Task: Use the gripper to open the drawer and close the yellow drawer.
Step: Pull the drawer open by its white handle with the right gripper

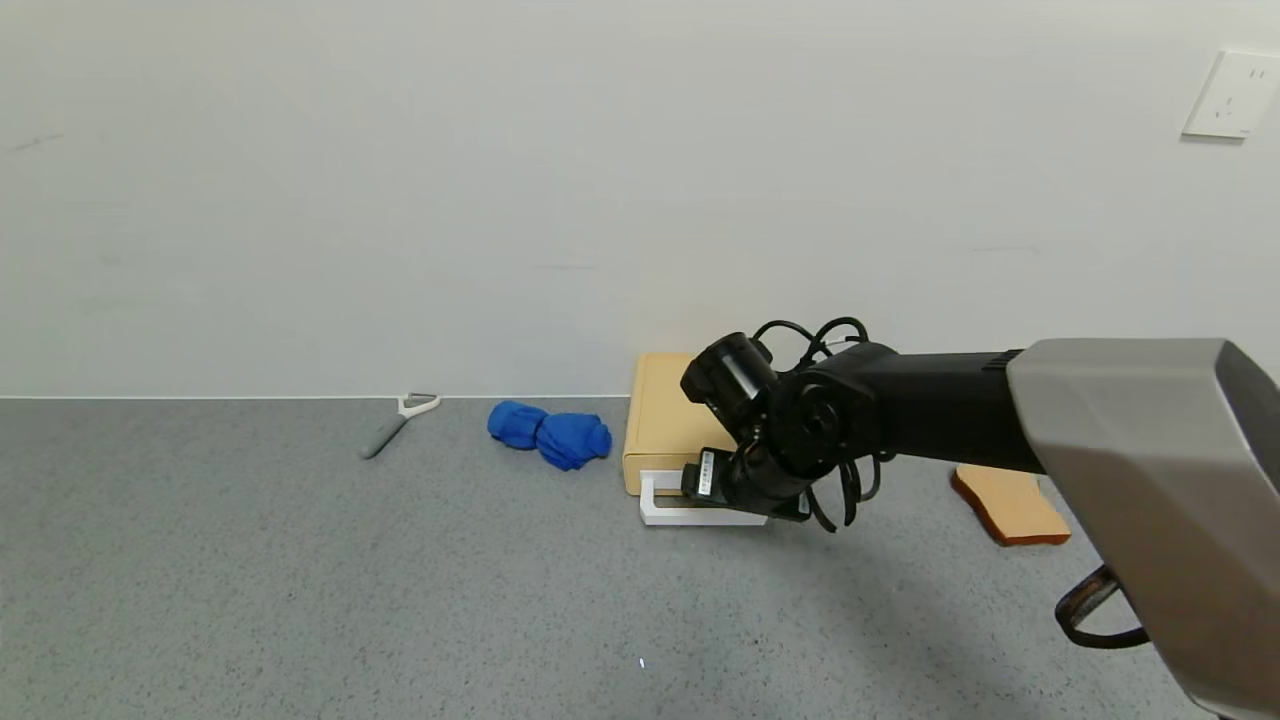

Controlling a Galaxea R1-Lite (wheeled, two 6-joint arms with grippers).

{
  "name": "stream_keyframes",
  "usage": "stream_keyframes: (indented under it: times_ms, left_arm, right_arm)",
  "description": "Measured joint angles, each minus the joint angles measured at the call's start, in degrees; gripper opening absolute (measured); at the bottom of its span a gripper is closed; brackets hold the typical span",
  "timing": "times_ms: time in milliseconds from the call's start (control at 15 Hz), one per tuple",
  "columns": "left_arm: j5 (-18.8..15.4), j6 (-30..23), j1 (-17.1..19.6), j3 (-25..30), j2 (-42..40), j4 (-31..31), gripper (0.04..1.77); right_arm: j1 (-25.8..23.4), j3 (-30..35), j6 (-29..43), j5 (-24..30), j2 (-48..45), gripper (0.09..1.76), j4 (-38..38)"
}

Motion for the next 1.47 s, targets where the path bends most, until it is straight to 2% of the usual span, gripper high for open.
stream_keyframes:
  times_ms: [200, 1467]
  left_arm:
    - [-0.05, 0.00, 0.00, 0.00, 0.00, -0.02, 1.72]
    - [-0.02, 0.00, 0.00, 0.00, 0.00, -0.02, 1.72]
  right_arm:
    - [-0.24, -0.29, 0.02, -1.62, 1.57, 1.71, -1.60]
    - [-0.74, -0.30, 0.59, -1.65, 4.24, 1.71, -4.33]
